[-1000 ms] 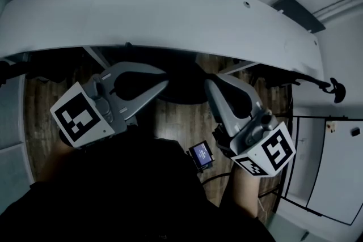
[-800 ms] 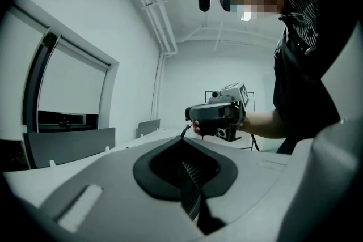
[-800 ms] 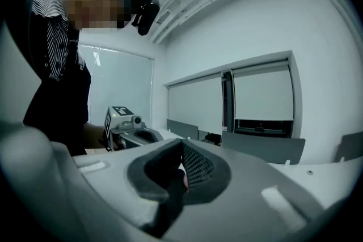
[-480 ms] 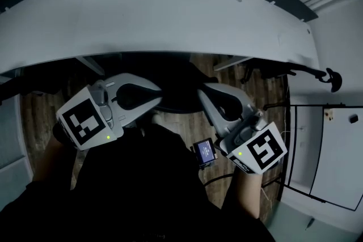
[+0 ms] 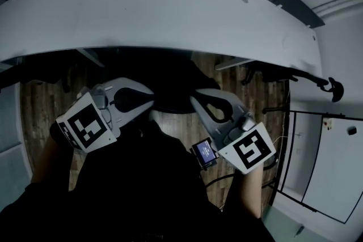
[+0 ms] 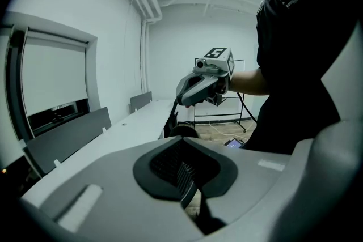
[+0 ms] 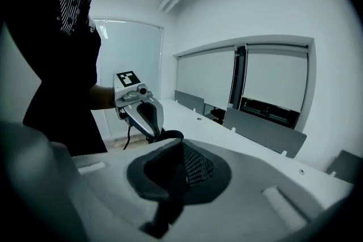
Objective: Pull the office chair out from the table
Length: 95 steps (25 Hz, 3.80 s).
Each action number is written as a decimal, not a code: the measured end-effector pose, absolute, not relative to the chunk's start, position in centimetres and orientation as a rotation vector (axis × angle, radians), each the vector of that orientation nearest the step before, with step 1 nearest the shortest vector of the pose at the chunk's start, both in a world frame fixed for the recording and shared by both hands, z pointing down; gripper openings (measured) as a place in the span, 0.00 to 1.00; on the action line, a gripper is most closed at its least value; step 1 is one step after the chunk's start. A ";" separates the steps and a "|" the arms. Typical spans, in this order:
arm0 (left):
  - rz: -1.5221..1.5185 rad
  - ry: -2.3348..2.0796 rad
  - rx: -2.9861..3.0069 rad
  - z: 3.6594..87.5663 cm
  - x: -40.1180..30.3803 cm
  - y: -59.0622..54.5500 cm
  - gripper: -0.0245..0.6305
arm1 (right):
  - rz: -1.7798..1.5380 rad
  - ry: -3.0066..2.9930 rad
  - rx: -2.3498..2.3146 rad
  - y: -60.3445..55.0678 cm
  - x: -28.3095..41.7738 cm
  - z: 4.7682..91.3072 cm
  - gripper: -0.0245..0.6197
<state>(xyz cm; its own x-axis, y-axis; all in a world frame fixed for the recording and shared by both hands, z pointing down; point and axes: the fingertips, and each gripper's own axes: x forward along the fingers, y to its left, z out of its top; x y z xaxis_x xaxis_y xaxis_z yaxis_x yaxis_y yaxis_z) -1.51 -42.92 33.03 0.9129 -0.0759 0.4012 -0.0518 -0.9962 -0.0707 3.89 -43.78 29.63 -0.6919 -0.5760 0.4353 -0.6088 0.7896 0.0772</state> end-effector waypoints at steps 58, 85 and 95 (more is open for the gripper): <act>-1.523 -0.135 -2.048 49.0 1.6 -43.0 0.63 | -0.329 -1.875 0.219 -42.0 7.5 49.3 0.69; -1.544 -0.068 -2.079 50.7 0.8 -34.1 0.58 | -0.427 -1.801 0.182 -33.1 7.2 51.1 0.55; -1.491 -0.133 -1.907 51.4 -4.4 -23.8 0.68 | -0.356 -1.826 0.246 -22.6 2.3 50.7 0.56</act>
<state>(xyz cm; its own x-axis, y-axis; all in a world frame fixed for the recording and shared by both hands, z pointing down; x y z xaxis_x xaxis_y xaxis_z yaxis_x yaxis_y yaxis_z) -4.42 -23.75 51.39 0.3316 -0.3289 0.8843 0.4800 -0.7481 -0.4582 2.33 -22.61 50.73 -0.2782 -0.3470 0.8956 0.0146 0.9308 0.3652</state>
